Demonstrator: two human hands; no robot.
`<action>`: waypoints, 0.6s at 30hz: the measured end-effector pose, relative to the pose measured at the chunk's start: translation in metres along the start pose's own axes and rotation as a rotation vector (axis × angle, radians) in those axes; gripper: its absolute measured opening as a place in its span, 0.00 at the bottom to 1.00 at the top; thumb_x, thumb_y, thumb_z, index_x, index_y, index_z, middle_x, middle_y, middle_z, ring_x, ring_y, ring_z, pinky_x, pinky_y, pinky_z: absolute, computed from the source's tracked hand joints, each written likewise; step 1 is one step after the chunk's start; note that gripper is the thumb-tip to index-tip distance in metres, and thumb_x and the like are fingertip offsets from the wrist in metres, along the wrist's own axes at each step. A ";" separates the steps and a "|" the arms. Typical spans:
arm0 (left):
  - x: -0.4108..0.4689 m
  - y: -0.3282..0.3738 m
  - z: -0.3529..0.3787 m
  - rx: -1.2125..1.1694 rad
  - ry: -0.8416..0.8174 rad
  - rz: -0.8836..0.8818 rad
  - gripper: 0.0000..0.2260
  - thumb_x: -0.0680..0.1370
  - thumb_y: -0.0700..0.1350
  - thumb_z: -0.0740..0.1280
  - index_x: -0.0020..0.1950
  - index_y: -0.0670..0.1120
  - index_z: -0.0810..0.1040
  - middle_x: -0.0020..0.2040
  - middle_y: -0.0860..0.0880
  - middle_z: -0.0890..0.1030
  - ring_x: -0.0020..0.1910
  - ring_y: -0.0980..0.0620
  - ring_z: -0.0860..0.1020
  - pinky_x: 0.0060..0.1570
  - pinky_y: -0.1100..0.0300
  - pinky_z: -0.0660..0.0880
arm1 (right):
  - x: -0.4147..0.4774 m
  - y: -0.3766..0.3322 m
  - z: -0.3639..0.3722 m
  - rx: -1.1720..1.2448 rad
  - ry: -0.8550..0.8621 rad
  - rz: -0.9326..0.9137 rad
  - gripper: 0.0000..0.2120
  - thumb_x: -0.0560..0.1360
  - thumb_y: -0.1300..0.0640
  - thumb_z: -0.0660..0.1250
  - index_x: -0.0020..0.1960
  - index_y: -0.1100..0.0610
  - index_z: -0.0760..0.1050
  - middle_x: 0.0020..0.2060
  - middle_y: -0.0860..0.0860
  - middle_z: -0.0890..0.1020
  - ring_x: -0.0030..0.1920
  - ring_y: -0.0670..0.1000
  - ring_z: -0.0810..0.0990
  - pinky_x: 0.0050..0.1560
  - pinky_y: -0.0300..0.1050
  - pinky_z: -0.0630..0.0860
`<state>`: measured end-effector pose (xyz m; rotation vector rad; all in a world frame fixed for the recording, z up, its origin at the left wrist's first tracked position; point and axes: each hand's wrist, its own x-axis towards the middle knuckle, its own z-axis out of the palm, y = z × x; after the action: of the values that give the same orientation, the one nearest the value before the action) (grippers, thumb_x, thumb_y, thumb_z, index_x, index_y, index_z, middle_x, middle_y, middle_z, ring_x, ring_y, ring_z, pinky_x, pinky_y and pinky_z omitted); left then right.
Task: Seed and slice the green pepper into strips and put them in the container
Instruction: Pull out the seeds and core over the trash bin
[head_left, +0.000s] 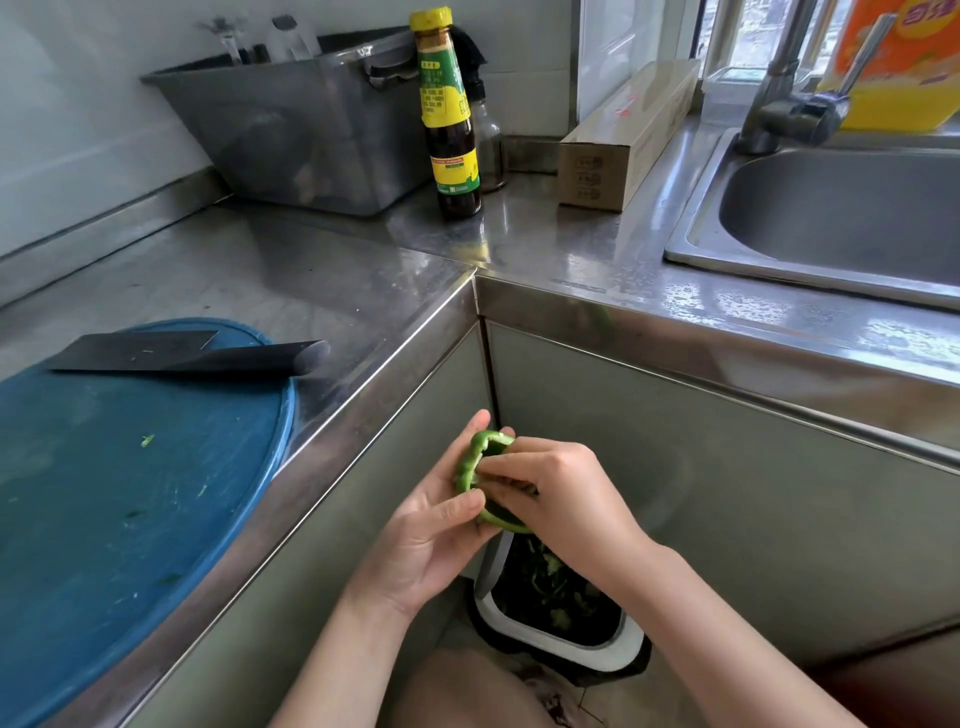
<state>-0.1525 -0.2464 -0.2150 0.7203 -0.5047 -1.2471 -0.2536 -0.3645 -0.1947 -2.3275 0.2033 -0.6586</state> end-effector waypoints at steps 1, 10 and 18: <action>0.001 0.000 0.001 0.006 -0.006 0.003 0.36 0.68 0.39 0.75 0.73 0.50 0.65 0.72 0.44 0.67 0.68 0.46 0.69 0.60 0.53 0.73 | -0.001 -0.001 0.001 0.002 0.026 -0.016 0.08 0.73 0.55 0.66 0.45 0.55 0.83 0.36 0.51 0.80 0.36 0.52 0.79 0.35 0.49 0.77; 0.004 0.002 0.013 -0.018 0.018 0.026 0.33 0.69 0.42 0.75 0.72 0.51 0.67 0.72 0.45 0.68 0.69 0.47 0.68 0.58 0.54 0.74 | 0.002 -0.009 -0.001 0.028 0.124 -0.024 0.07 0.71 0.58 0.66 0.42 0.57 0.83 0.33 0.50 0.79 0.33 0.51 0.78 0.31 0.48 0.76; 0.004 0.000 0.018 0.011 0.058 0.059 0.33 0.68 0.43 0.76 0.71 0.51 0.69 0.71 0.46 0.70 0.69 0.47 0.68 0.59 0.55 0.74 | 0.000 -0.009 0.002 0.037 0.163 -0.032 0.08 0.73 0.60 0.64 0.42 0.57 0.83 0.34 0.48 0.79 0.34 0.50 0.78 0.34 0.47 0.76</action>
<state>-0.1644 -0.2542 -0.2033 0.7439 -0.4825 -1.1665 -0.2526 -0.3568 -0.1895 -2.2466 0.2268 -0.8615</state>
